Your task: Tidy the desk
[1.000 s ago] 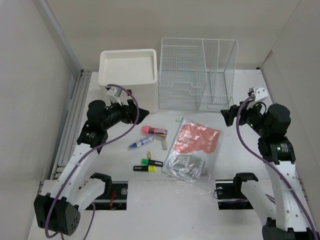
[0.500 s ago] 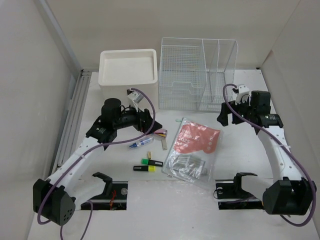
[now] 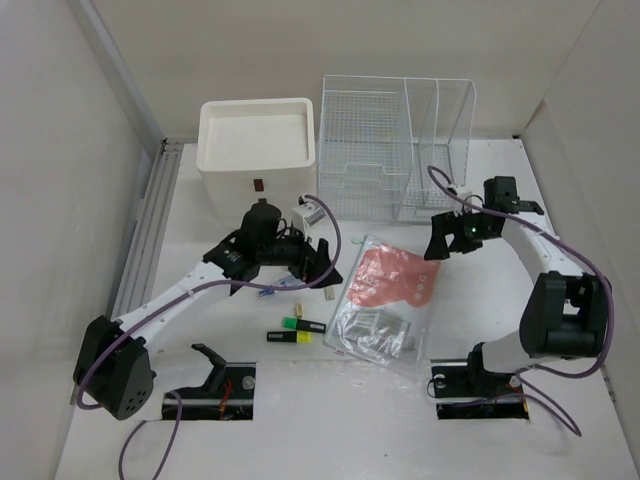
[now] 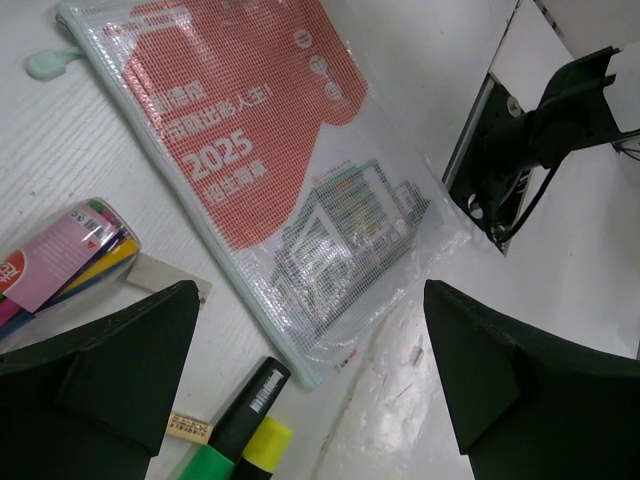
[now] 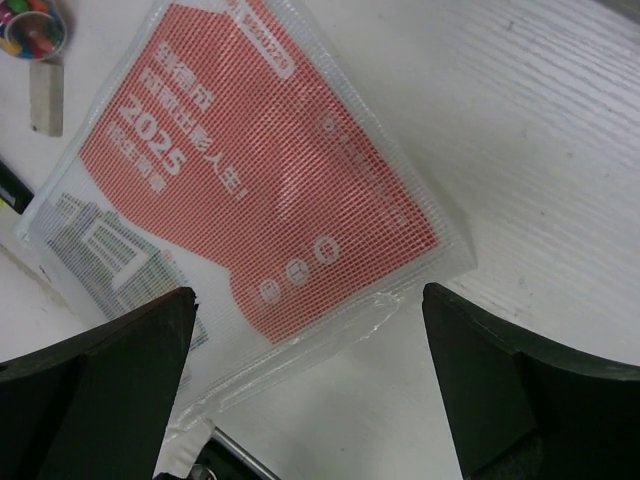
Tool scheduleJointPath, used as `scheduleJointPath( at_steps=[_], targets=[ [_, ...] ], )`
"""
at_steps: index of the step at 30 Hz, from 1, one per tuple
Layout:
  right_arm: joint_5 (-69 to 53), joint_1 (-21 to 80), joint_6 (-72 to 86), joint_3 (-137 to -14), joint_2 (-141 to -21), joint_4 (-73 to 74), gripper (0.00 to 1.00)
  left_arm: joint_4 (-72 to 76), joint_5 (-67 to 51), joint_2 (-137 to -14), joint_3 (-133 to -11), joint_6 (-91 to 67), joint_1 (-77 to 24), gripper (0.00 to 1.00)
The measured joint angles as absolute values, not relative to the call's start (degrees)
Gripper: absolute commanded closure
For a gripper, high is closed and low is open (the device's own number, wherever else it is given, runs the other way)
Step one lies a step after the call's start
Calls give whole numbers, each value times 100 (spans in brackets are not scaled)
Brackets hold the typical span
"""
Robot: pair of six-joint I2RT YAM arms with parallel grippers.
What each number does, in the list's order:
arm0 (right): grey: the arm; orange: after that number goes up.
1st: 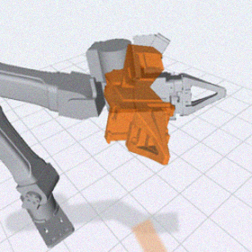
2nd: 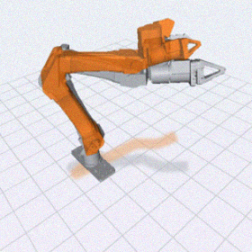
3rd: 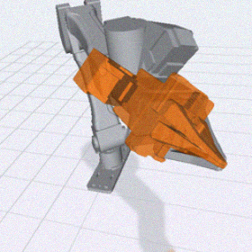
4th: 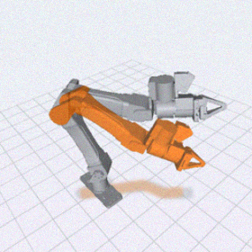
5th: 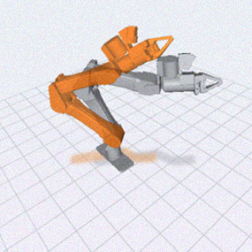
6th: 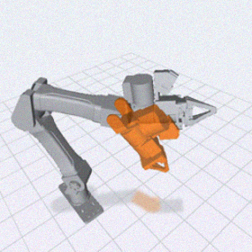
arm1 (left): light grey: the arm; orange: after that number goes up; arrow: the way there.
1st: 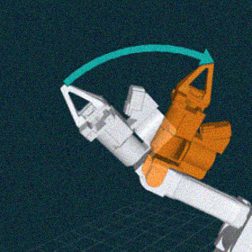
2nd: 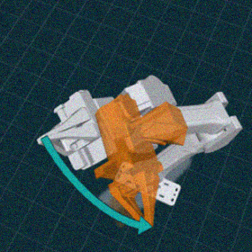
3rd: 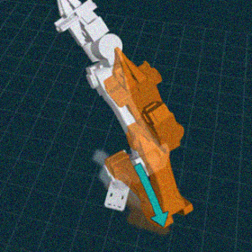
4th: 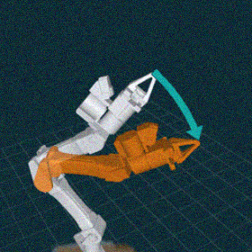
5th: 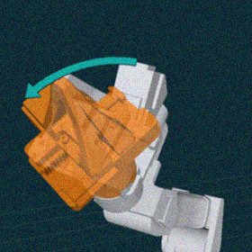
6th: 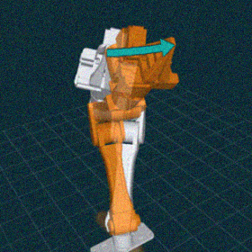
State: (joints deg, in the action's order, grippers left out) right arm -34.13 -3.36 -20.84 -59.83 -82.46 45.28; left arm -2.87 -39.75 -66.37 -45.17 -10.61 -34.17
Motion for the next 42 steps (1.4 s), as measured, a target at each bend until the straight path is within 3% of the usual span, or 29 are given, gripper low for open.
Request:
scheduleJointPath(
  at_steps=[17, 26, 42],
  targets=[
    [-4407, -1135, -1345, -6318, -9561, 4355, 0, -353, -3804, -6991, -4602, -926, -3632, 8],
    [-3999, -1197, -615, -5502, -8969, 3795, 0, -357, -3743, -6991, -4602, -902, -3632, 8],
    [-3365, -1203, -102, -5428, -8589, 3889, 0, -399, -3658, -7164, -4674, -888, -3632, 8]
  ],
)
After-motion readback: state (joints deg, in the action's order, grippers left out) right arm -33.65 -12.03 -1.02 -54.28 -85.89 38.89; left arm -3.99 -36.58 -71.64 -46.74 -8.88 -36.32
